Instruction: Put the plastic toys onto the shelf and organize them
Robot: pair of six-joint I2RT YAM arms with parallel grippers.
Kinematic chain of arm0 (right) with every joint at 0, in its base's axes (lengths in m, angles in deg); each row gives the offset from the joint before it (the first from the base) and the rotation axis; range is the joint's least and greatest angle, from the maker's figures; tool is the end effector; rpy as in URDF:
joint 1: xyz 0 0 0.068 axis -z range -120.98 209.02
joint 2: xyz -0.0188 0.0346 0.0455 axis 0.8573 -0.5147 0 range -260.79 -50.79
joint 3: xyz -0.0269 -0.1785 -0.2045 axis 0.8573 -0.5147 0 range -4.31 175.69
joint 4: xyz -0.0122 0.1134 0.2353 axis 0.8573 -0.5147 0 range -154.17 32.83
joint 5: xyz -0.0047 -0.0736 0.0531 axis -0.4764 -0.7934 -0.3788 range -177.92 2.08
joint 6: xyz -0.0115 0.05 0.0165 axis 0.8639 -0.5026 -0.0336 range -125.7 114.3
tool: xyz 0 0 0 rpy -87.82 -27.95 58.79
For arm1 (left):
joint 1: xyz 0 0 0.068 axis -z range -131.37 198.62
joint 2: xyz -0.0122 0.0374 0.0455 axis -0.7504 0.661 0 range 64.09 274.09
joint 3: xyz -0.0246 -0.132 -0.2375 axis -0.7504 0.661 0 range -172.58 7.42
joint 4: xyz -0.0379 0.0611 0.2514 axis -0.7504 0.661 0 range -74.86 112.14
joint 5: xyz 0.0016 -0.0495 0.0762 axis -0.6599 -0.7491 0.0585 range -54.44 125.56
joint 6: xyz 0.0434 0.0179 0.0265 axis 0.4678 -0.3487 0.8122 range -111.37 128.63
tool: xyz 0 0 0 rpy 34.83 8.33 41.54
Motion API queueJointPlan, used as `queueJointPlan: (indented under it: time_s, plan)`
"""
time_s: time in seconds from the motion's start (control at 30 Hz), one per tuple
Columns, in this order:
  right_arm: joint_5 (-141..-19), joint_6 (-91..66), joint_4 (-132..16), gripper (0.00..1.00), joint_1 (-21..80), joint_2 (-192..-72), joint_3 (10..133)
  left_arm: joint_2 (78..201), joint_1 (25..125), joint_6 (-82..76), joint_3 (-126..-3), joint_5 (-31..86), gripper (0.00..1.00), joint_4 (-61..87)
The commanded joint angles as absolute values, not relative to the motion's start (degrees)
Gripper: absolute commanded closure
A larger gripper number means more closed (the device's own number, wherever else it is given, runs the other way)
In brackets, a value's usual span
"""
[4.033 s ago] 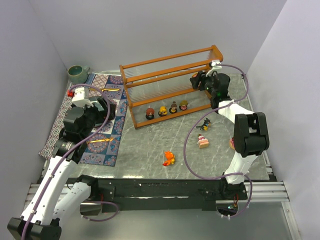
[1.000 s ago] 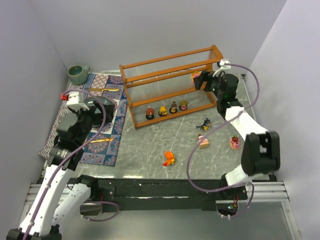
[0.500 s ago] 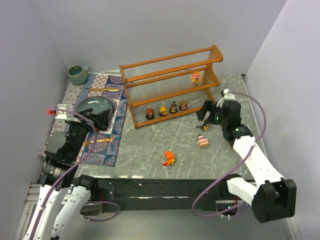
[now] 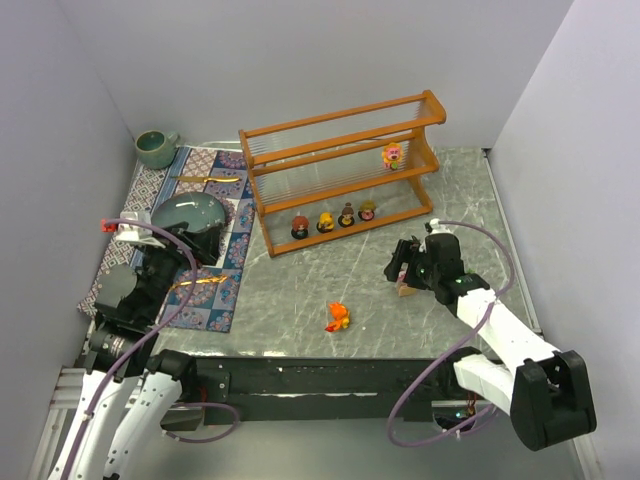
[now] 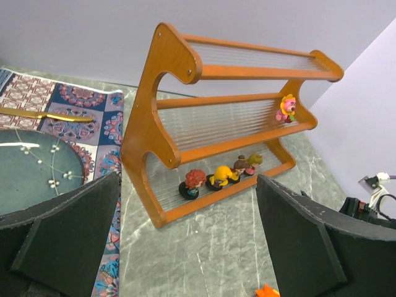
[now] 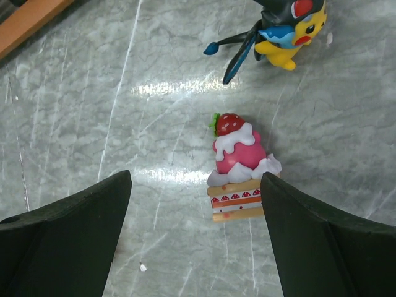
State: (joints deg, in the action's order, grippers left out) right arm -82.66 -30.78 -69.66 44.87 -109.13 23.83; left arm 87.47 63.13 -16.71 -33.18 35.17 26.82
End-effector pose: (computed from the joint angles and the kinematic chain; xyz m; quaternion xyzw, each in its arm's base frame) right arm 0.1969 0.0531 0.1927 0.0689 0.9126 0.1741 0.3634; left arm 0.0996 -0.0261 0.3586 -0.0610 0.6694 -0.2544 0.6954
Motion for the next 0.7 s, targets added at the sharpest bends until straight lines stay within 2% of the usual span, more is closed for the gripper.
queueJointPlan:
  time_s: [0.0,0.33,0.67]
  plan:
    - [-85.36,-33.47,-69.99,0.08,44.43,-108.27,23.38,87.38,63.3,-17.03,-32.31,34.85,0.03,26.48]
    - [-93.45,-33.03,-75.27,0.08,41.53,-103.43,25.92,87.47,63.3,-17.03,-32.22,34.24,0.03,26.04]
    - [-91.61,-31.1,-76.42,0.07,41.53,-112.04,27.5,87.21,63.3,-16.94,-32.13,34.15,0.03,26.21]
